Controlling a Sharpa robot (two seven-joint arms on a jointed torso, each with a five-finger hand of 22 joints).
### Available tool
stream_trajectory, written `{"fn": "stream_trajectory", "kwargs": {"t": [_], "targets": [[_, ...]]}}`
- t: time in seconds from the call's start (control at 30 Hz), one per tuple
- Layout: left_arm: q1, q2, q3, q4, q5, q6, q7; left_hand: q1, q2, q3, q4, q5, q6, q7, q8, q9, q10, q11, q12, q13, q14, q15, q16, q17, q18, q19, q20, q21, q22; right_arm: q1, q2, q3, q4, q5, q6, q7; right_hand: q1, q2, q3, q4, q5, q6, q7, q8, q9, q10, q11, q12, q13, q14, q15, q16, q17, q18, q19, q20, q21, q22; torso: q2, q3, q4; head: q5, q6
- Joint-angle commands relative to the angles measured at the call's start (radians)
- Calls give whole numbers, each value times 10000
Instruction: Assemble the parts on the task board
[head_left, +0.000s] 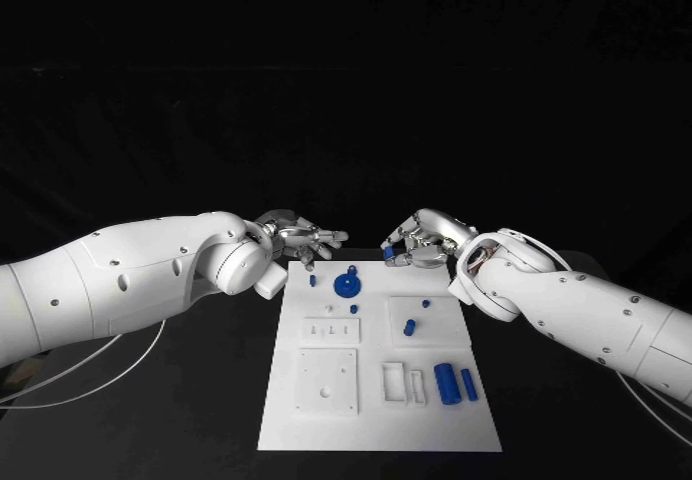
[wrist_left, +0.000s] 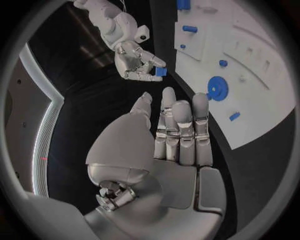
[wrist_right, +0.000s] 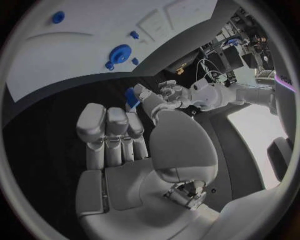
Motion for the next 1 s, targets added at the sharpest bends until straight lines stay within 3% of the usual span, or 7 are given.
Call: {"fn": "stream_trajectory", "kwargs": {"t": [0.03, 0.3, 0.43, 0.6, 0.8, 1.0], "targets": [[49, 179, 2, -5, -1041, -241, -1066, -50, -117, 89, 233, -90, -124, 27, -62, -196, 493, 74, -196, -157, 60, 44, -205, -164, -175, 23, 27, -120, -68, 3, 48, -29, 178, -755, 397, -693, 28, -134, 114, 75, -97, -11, 37, 24, 168, 34, -36, -42, 9, 3, -69, -70, -13, 24, 358, -65, -65, 1166, -35, -4, -4, 56, -31], [49, 440, -2, 77, -1331, -245, -1253, -74, -246, 220, 463, -218, -115, 72, -52, -865, 492, 93, -148, -279, 106, 50, -232, -263, -168, 99, 34, -214, -75, 3, 234, -82, 476, -1349, 228, -1376, 47, -328, 366, 334, -156, 25, 25, 23, 194, 41, -47, -53, -3, 17, -79, -86, -14, 35, 379, -70, -121, 1159, -33, 2, -10, 84, -37], [33, 503, -3, 139, -1418, -170, -1321, -125, -266, 226, 494, -248, -47, 69, -64, -1067, 484, 85, -146, -297, 115, 48, -222, -283, -156, 124, 36, -225, -56, 0, 334, -98, 609, -1578, 145, -1688, 13, -422, 501, 387, 131, 80, 10, 25, 224, 66, -66, -53, -12, 53, -97, -64, 7, 31, 408, -88, -86, 1168, -17, -2, -26, 157, 34], [16, 586, -3, 167, -1531, -103, -1405, -238, -321, 214, 552, -258, 10, 64, -59, -1146, 489, 85, -128, -292, 115, 46, -219, -290, -154, 126, 32, -233, -46, -3, 436, -118, 682, -1725, 116, -1942, 16, -457, 555, 409, 180, 86, 8, 24, 236, 65, -70, -74, -28, 57, -101, -77, 2, 27, 415, -92, -75, 1171, -34, -24, -3, 74, -9], [-26, 684, -3, 157, -1580, 125, -1459, -313, -360, 271, 607, -370, -14, 76, -59, -1207, 487, 90, -115, -277, 144, 45, -230, -325, -154, 140, 29, -225, -27, -12, 562, -130, 687, -1766, 121, -2015, 8, -469, 596, 422, 172, 79, 12, 23, 241, 70, -71, -74, -30, 62, -101, -78, 5, 27, 418, -94, -81, 1170, -32, -22, -3, 196, 23], [-142, 757, 8, 63, -1528, 382, -1485, -247, -191, 291, 476, -237, -118, 104, -58, -1299, 487, 97, -145, -276, 152, 48, -252, -377, -152, 142, 32, -231, -8, -57, 688, -135, 679, -1758, 148, -1989, 1, -472, 611, 435, 188, 97, 4, 27, 252, 75, -75, -67, -27, 62, -103, -86, 1, 29, 420, -95, -96, 1167, -11, -34, -14, 169, 23]]}}
